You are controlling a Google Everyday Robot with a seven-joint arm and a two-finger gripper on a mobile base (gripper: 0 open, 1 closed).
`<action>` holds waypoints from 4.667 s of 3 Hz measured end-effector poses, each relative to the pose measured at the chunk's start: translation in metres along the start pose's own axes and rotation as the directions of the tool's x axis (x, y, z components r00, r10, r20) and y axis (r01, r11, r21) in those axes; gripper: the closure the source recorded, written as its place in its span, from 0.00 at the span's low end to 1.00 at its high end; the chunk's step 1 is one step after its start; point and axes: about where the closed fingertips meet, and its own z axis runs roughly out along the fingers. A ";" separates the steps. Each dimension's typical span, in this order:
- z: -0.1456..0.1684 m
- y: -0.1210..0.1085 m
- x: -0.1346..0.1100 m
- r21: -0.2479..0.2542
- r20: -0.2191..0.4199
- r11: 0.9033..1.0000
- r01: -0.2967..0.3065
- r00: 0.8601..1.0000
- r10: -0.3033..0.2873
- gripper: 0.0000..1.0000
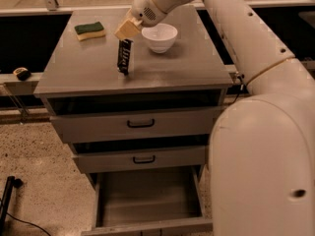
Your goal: Place rxbar chocolate into bottom drawer
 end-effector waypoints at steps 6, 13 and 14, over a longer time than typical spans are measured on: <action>0.060 -0.019 -0.025 -0.020 -0.138 1.000 -0.008 0.990 0.005 0.00; 0.110 0.018 0.050 -0.028 -0.184 0.980 -0.199 0.964 0.191 0.97; 0.109 0.037 0.005 -0.159 0.049 0.981 -0.110 0.992 0.119 1.00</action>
Offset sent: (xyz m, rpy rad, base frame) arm 0.0488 0.0840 -0.0117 -0.1876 0.0624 0.0045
